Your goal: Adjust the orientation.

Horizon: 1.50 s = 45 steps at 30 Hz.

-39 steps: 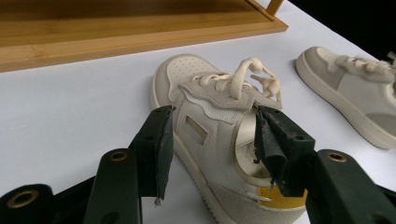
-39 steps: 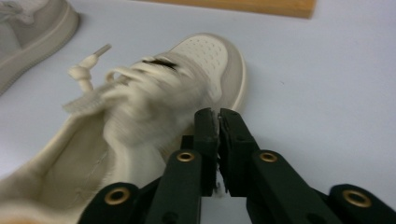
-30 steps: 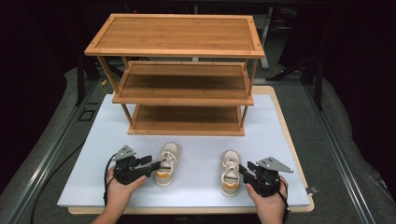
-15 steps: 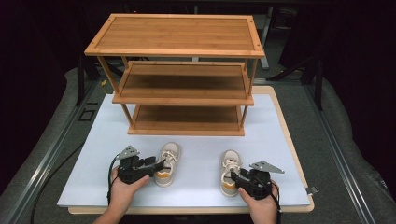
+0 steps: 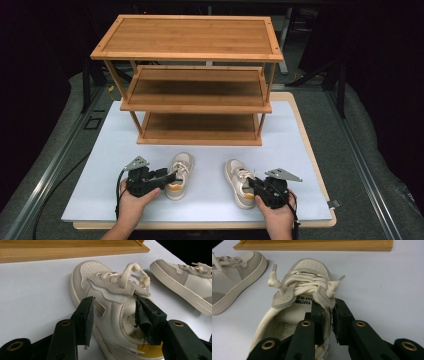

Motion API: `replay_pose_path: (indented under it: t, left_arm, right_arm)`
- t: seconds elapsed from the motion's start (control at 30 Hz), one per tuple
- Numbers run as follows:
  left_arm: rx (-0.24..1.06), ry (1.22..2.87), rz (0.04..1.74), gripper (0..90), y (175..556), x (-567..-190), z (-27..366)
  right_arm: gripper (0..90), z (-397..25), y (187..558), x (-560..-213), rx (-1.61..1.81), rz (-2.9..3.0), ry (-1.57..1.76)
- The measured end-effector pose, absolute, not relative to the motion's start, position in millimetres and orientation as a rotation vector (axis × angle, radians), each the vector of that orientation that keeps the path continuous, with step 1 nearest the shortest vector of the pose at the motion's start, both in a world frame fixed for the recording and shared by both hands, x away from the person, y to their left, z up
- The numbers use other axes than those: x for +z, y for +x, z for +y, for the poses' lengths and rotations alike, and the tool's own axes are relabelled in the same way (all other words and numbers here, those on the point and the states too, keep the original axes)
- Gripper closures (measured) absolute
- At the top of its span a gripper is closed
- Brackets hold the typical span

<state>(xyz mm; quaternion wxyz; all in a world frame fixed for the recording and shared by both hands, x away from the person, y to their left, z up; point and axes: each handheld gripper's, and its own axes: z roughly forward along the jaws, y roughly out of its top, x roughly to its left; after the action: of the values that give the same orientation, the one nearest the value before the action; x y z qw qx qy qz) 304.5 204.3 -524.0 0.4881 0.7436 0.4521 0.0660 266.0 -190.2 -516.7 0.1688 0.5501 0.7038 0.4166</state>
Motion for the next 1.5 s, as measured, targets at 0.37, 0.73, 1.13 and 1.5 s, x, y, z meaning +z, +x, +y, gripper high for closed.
replay_pose_path:
  t: [0.37, 0.73, 1.13, 1.5]
  left_arm:
    - [0.175, 1.808, 1.121, 52.3, 306.8, -525.7, 199.7]
    - [0.13, 1.751, 1.148, 57.4, 309.4, -528.9, 195.3]
    - [0.109, 1.784, 1.129, 54.1, 304.6, -528.1, 189.3]
    - [0.065, 1.767, 1.123, 57.1, 310.3, -531.5, 185.4]
  right_arm:
    - [80.4, -146.5, 290.2, -510.1, 1.189, 2.039, 1.467]
    - [79.7, -104.1, 306.3, -514.3, 1.143, 2.067, 1.431]
    - [66.3, -93.4, 294.3, -518.2, 1.198, 2.096, 1.43]
    - [59.2, -94.0, 290.8, -522.9, 1.359, 2.114, 1.531]
